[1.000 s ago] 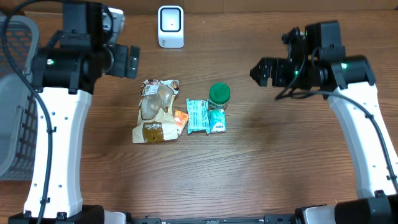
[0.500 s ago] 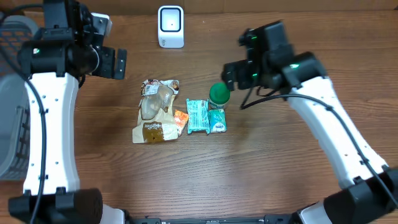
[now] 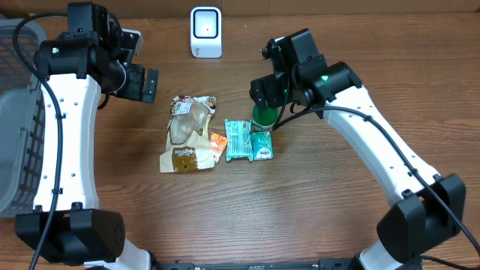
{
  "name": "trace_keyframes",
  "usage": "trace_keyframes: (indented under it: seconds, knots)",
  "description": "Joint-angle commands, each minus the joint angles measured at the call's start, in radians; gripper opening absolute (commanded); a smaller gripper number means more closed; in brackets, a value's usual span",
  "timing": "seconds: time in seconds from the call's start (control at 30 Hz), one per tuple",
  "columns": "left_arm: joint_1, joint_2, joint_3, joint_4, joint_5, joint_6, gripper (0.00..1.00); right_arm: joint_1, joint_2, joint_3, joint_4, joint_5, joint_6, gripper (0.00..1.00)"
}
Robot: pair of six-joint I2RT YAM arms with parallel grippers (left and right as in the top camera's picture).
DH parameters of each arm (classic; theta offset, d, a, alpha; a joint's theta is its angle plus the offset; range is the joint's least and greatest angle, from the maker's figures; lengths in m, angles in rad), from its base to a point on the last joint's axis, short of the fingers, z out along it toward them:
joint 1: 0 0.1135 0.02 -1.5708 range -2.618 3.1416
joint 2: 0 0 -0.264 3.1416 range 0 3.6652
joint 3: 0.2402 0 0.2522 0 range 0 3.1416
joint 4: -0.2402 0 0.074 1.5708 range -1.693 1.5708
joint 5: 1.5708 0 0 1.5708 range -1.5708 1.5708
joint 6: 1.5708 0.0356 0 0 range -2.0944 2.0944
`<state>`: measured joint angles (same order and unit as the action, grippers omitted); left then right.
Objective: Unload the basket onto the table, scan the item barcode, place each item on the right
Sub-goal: 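Move the right gripper over the green-lidded jar, then lower the right gripper and grasp the green-lidded jar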
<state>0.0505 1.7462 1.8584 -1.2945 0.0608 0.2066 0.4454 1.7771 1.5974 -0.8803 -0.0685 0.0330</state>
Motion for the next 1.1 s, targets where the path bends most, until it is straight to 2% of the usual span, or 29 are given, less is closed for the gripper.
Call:
trace_keyframes:
  seconds: [0.0,0.13,0.23,0.3,0.5,0.77,0.93,1.07]
  knots:
    - [0.002,0.006,0.009,-0.002,0.018,0.015,1.00,-0.002,0.014,0.027,-0.013,0.042,0.059,0.87]
    - [0.002,0.006,0.009,-0.002,0.018,0.015,1.00,-0.002,0.014,0.027,-0.040,0.045,0.117,0.88]
    - [0.002,0.006,0.009,-0.003,0.018,0.015,1.00,-0.002,0.014,0.027,-0.067,0.031,0.120,0.96]
    - [0.002,0.006,0.009,-0.002,0.018,0.015,1.00,-0.002,0.014,0.027,-0.103,-0.008,0.120,0.96]
    - [0.002,0.006,0.009,-0.002,0.018,0.015,0.99,-0.002,0.015,0.026,-0.134,-0.015,0.127,0.83]
    - [0.002,0.006,0.009,-0.002,0.018,0.015,1.00,-0.002,0.015,0.129,-0.223,0.048,0.260,0.83]
    - [0.002,0.006,0.009,-0.002,0.018,0.015,0.99,-0.001,0.025,0.158,-0.198,0.049,0.255,0.83]
    - [0.000,0.006,0.009,-0.002,0.018,0.015,1.00,0.005,0.100,0.158,-0.145,0.049,0.249,0.84]
